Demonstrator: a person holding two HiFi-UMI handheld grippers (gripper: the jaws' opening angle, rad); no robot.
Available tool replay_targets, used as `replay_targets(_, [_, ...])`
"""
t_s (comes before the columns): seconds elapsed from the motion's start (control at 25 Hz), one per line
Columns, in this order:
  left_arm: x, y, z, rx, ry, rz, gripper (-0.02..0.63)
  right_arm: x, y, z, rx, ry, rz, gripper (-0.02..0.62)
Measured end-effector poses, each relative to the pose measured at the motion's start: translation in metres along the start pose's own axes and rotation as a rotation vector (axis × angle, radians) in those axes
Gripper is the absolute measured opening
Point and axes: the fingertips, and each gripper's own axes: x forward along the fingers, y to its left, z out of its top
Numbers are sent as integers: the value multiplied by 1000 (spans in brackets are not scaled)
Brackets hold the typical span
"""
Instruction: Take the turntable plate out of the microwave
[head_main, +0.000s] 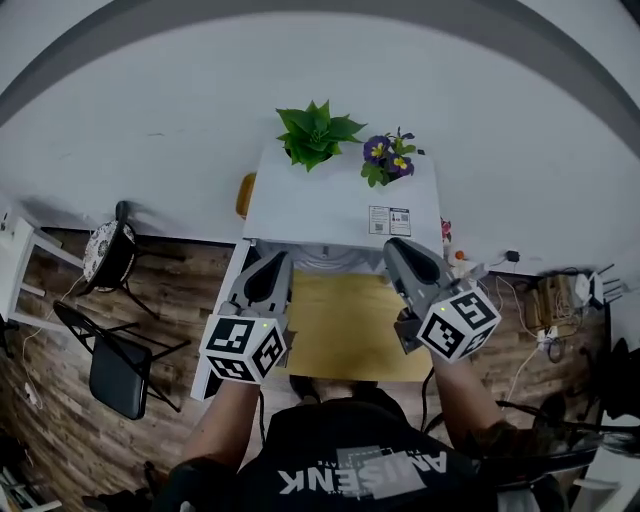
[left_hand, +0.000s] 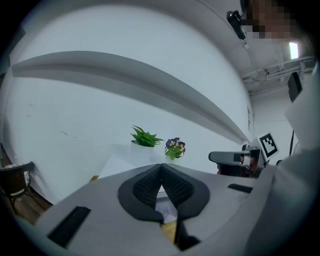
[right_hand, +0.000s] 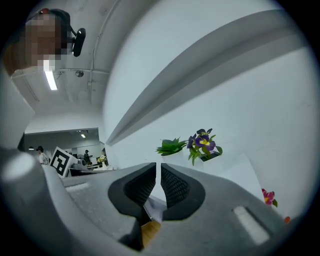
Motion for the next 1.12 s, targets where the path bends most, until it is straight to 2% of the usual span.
replay_targets(0.16, [7, 2, -31, -102, 57, -38, 3, -3, -5, -26, 48, 17, 0, 23])
replay_targets(0.24, [10, 7, -47, -141, 79, -27, 3, -3, -12, -46, 76, 54, -19, 26])
replay_targets(0.4, [16, 9, -70, -143, 95, -31, 3, -1, -25, -77, 98, 108, -66, 40])
replay_targets(0.52, [20, 10, -92, -150, 131, -32, 3, 1, -26, -95, 127, 134, -67, 57])
replay_targets(0.68, [22, 19, -121, -193, 173, 9, 3, 6, -33, -122, 276, 140, -32, 60])
replay_targets(0.92, [31, 33, -159, -347, 202, 24, 11, 10, -56, -174, 412, 167, -100, 60])
replay_targets(1.04, [36, 39, -177, -396, 227, 26, 76, 14, -65, -198, 571, 162, -114, 66])
replay_targets(1.12, [39, 43, -188, -431, 240, 27, 106, 20, -69, -211, 605, 168, -130, 80])
